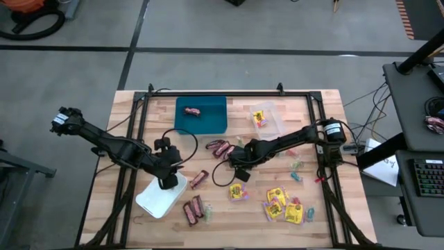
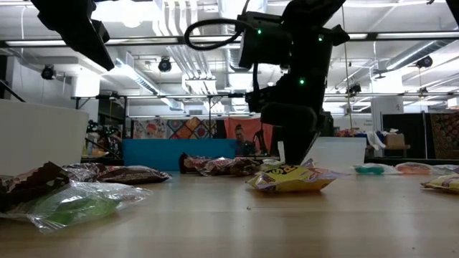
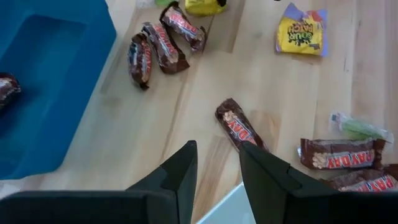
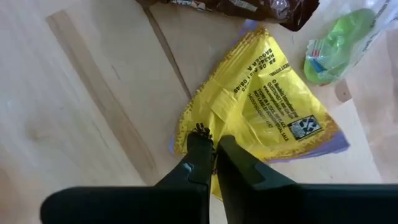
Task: Sort candy
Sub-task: Put the yellow candy into the transparent bin
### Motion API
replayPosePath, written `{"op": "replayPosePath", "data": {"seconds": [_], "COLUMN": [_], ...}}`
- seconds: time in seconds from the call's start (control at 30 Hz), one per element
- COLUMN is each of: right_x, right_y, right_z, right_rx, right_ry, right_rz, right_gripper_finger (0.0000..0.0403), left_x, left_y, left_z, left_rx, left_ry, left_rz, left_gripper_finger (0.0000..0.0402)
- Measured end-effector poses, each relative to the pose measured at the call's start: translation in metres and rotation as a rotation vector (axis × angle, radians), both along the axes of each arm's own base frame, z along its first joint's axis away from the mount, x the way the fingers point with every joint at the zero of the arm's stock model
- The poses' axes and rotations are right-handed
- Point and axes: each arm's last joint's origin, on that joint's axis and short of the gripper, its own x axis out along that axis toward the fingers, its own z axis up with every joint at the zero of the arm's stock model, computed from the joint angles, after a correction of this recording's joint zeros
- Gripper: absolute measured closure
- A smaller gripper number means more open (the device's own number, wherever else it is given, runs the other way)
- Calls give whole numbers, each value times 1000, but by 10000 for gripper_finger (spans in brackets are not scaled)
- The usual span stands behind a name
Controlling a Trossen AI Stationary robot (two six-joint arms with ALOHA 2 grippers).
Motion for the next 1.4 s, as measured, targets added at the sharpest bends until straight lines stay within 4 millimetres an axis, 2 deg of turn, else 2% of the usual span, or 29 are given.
{"op": "replayPosePath", "data": {"seconds": [0.23,0.43,0.63,0.8,0.9,1.07,1.23,1.4], "right_x": [-8,-24,-40,-51,-56,-69,-86,-103], "right_y": [3,1,-16,-42,-64,-103,-139,-159], "right_z": [33,74,113,130,131,122,103,79], "right_rx": [4,-4,-31,-73,-110,-130,-132,-125], "right_ry": [-73,-169,-284,-327,-297,-192,-89,-14], "right_rz": [46,70,75,41,2,-81,-163,-191], "right_gripper_finger": [394,394,394,394,394,394,394,394], "left_x": [0,1,2,2,2,2,3,3], "left_y": [0,0,-1,-1,-1,-1,-1,-1], "left_z": [0,1,1,2,2,2,2,2], "left_rx": [6,0,-2,-5,-5,-5,-6,-8], "left_ry": [-9,-21,-28,-32,-33,-33,-35,-40], "left_rz": [6,6,6,6,6,6,6,6], "left_gripper_finger": [296,296,296,296,296,296,296,296]}}
